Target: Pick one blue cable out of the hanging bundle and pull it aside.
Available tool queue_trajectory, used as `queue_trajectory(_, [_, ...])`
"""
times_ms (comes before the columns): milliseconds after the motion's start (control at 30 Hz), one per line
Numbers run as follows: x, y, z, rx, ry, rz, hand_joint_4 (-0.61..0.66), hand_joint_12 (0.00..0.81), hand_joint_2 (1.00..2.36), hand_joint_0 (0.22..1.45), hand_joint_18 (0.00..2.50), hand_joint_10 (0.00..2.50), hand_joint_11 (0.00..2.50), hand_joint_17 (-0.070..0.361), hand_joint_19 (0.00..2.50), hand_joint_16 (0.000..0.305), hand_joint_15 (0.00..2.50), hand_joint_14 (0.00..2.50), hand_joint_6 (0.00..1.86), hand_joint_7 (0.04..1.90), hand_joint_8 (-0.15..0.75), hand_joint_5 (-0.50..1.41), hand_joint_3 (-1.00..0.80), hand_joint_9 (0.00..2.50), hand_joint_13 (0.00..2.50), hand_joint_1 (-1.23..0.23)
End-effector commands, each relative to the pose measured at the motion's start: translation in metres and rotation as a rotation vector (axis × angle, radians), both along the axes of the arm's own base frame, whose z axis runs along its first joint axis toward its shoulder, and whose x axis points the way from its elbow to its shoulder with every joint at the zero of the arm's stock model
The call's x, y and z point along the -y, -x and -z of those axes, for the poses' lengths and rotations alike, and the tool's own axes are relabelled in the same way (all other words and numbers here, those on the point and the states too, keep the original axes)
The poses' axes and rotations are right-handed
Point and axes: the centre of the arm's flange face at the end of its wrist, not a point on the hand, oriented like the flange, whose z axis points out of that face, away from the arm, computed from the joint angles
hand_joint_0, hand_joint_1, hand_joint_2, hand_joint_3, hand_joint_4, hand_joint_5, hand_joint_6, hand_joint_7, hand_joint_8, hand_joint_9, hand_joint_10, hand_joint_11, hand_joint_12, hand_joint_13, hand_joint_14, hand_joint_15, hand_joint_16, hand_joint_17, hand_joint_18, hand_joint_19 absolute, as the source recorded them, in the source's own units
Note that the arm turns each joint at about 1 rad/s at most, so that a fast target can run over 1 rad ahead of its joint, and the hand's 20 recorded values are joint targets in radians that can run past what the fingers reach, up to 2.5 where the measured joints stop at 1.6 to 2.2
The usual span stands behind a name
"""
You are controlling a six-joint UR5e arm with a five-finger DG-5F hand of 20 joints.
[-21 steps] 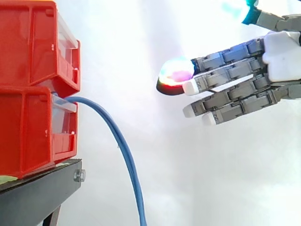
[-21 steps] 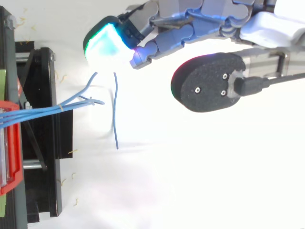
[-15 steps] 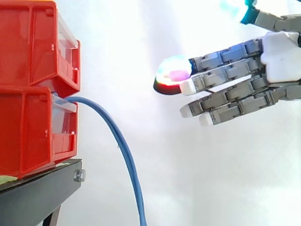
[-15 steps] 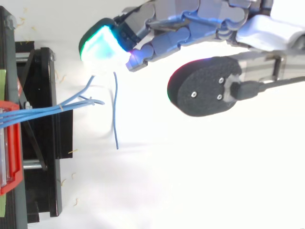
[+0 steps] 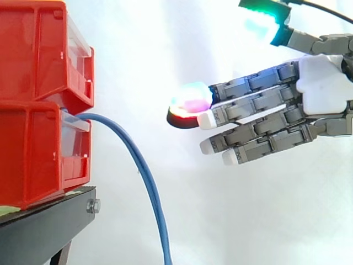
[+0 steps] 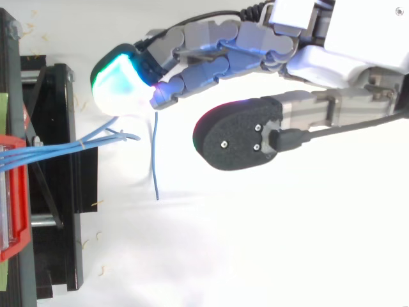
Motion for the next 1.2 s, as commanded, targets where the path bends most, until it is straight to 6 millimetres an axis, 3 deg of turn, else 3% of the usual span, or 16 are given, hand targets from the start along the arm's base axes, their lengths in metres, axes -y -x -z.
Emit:
queue_trajectory(0, [0.000, -0.001, 0.002, 0.000, 0.006, 0.029, 0.26, 0.358, 1.00, 0.53, 0.03, 0.00, 0.00, 0.136, 0.23, 0.061, 0.01, 0.00, 0.50, 0.70, 0.241, -0.23, -0.43, 0.36, 0.09, -0.45])
queue_trajectory(200, [-0.004, -0.001, 0.002, -0.002, 0.025, 0.056, 0.26, 0.358, 1.01, 0.53, 0.03, 0.00, 0.00, 0.136, 0.23, 0.061, 0.01, 0.00, 0.50, 0.70, 0.240, -0.23, -0.43, 0.36, 0.09, -0.45])
queue_trajectory(333, [-0.008, -0.004, 0.017, -0.024, 0.041, 0.063, 0.26, 0.358, 1.01, 0.53, 0.04, 0.00, 0.01, 0.136, 0.23, 0.060, 0.02, 0.00, 0.50, 0.70, 0.241, -0.22, -0.43, 0.36, 0.09, -0.45])
queue_trajectory(467, [-0.009, -0.015, 0.054, -0.045, 0.025, 0.063, 0.27, 0.359, 1.01, 0.53, 0.04, 0.00, 0.01, 0.136, 0.23, 0.060, 0.02, 0.00, 0.50, 0.71, 0.244, -0.22, -0.43, 0.37, 0.10, -0.45])
queue_trajectory(767, [-0.011, -0.029, 0.082, -0.019, 0.039, 0.102, 0.27, 0.360, 1.01, 0.53, 0.05, 0.00, 0.02, 0.136, 0.24, 0.060, 0.02, 0.00, 0.50, 0.71, 0.247, -0.22, -0.43, 0.37, 0.10, -0.45])
queue_trajectory(1000, [-0.020, -0.033, 0.089, -0.018, 0.073, 0.114, 0.27, 0.362, 1.01, 0.53, 0.05, 0.00, 0.02, 0.135, 0.25, 0.060, 0.03, 0.00, 0.50, 0.71, 0.248, -0.22, -0.43, 0.38, 0.11, -0.45])
queue_trajectory(1167, [-0.029, -0.047, 0.121, -0.029, 0.074, 0.101, 0.27, 0.363, 1.01, 0.53, 0.06, 0.00, 0.03, 0.136, 0.25, 0.060, 0.03, 0.00, 0.50, 0.71, 0.247, -0.22, -0.44, 0.38, 0.11, -0.45])
